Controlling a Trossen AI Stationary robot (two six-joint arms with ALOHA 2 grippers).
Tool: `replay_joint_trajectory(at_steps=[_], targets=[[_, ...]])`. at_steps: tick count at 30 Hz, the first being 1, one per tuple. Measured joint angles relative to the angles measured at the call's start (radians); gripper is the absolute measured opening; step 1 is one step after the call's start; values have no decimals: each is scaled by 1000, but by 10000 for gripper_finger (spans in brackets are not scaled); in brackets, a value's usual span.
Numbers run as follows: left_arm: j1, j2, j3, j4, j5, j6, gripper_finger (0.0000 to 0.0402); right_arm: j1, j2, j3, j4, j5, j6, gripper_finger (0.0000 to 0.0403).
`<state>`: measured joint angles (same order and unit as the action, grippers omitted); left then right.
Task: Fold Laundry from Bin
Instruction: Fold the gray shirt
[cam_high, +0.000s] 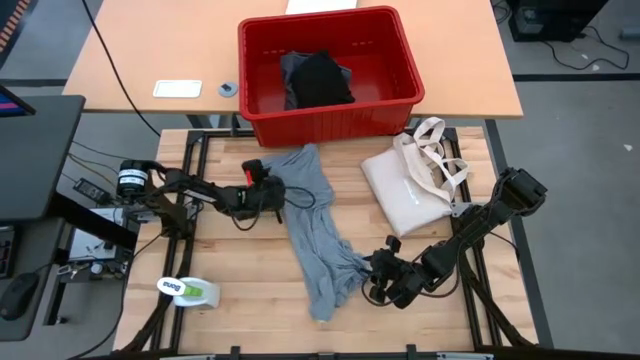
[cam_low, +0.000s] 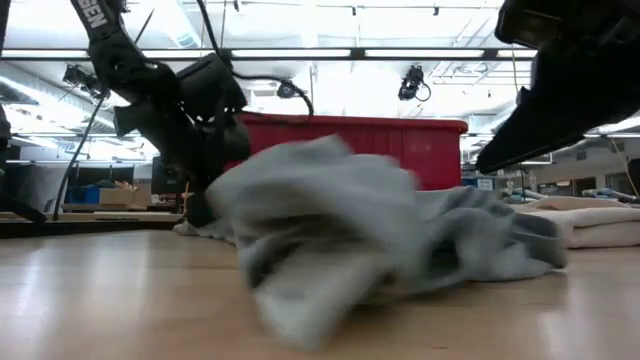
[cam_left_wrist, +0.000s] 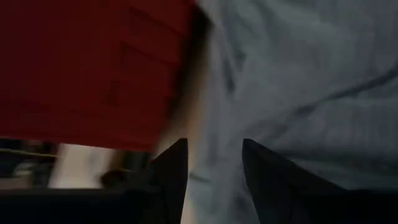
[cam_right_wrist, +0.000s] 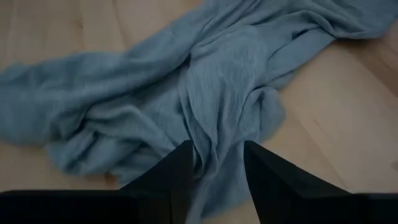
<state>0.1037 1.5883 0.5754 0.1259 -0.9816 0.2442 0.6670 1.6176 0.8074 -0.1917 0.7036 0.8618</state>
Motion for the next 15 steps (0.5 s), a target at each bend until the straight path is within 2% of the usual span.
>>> replay_joint_trajectory(at_steps=[4, 8, 12, 15], targets=[[-67, 2, -1, 40, -12, 36, 160, -3, 0, 0, 4, -55, -8, 151], [-151, 1, -1, -9, 13, -6, 160, 17, 0, 0, 13, -84, -7, 151], [-260, 1, -1, -47, 213, -170, 160, 42, 0, 0, 20, -103, 1, 151], [-344, 1, -1, -21, 384, -233, 160, 49, 1, 0, 58, -104, -22, 151]])
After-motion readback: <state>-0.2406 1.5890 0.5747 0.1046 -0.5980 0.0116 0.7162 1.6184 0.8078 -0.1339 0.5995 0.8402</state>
